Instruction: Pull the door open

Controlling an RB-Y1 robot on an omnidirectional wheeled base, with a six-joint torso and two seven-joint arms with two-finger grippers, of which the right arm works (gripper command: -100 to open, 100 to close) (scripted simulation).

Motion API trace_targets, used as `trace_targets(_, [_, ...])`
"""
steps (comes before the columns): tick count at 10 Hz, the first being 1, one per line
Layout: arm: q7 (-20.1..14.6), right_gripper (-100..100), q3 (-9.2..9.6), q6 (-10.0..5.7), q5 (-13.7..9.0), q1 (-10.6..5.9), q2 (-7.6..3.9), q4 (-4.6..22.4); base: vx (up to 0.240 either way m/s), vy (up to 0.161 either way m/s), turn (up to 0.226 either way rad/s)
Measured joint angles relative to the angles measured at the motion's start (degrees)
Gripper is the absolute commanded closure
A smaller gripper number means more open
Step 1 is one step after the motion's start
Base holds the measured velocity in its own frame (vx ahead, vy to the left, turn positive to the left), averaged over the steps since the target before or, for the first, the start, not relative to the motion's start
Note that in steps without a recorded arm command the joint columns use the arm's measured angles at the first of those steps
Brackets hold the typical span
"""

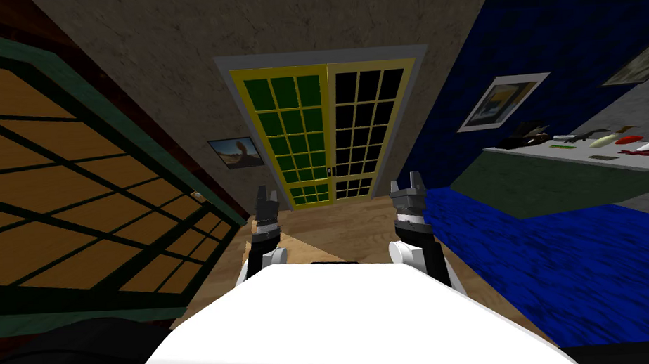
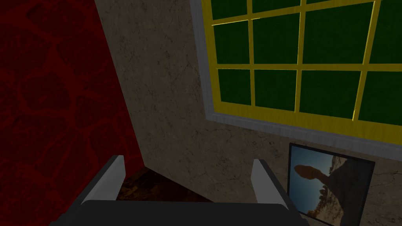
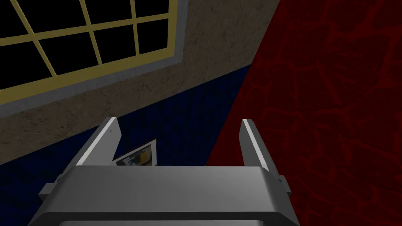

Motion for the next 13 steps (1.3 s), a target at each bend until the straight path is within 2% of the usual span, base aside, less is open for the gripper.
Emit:
trace_targets(4, [3.21, -100, -1.19, -1.97, 2.43, -1.22, -1.38, 4.85, 0.152, 0.019, -0.004])
trace_targets(6, [4.76, -100, -1.83, -2.48, 3.49, -2.31, -1.83, 7.05, 0.116, 0.02, -0.005])
trace_targets(13, [10.13, -100, -4.28, -5.69, 7.41, -4.72, -3.65, 15.39, 0.098, 0.019, -0.003])
